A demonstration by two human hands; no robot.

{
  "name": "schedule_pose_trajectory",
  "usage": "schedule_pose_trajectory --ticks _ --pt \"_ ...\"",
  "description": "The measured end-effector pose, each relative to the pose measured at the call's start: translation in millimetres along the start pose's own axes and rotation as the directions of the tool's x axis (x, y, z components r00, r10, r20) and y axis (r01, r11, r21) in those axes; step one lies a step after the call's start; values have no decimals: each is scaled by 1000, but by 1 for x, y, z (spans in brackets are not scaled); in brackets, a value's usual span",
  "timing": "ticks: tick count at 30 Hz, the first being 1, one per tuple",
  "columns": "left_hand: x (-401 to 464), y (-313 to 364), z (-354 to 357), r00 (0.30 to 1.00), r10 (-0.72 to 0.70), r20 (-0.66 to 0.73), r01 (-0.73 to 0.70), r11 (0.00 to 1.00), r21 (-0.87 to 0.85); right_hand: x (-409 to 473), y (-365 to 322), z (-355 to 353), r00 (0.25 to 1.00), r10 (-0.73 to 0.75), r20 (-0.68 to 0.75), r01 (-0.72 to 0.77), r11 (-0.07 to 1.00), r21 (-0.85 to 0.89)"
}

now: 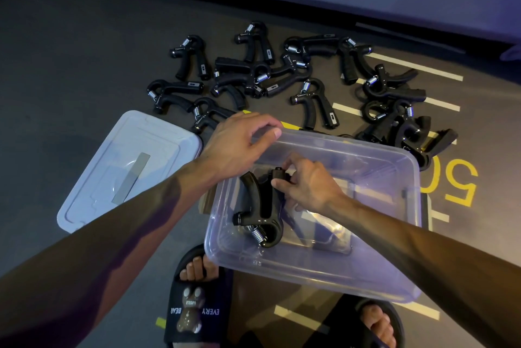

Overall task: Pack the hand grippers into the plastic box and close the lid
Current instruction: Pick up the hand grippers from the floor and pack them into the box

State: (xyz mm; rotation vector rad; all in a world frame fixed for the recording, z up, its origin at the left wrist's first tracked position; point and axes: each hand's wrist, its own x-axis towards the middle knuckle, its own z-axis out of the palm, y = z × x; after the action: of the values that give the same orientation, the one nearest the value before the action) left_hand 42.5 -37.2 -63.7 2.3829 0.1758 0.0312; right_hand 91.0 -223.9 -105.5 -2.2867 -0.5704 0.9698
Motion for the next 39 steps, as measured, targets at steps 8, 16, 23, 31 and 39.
schedule_pose_trajectory --ticks 8,16,23,31,39 --pt "0 -1 0 1000 3 -3 -3 1000 6 -16 6 16 1000 -7 -1 7 1000 9" --pt "0 -2 0 1000 20 -10 -20 1000 8 -28 -4 7 982 -157 -106 142 980 -137" --pt "3 -4 1 1000 28 -7 -28 998 49 -17 -52 -46 823 -449 -347 417 893 -166" --pt "31 -55 -21 943 -334 -9 322 915 -242 30 -64 -91 784 -404 -471 408 908 -98" --pt "30 -127 -9 945 -305 114 179 778 603 46 -53 -82 819 -400 -411 402 912 -85"
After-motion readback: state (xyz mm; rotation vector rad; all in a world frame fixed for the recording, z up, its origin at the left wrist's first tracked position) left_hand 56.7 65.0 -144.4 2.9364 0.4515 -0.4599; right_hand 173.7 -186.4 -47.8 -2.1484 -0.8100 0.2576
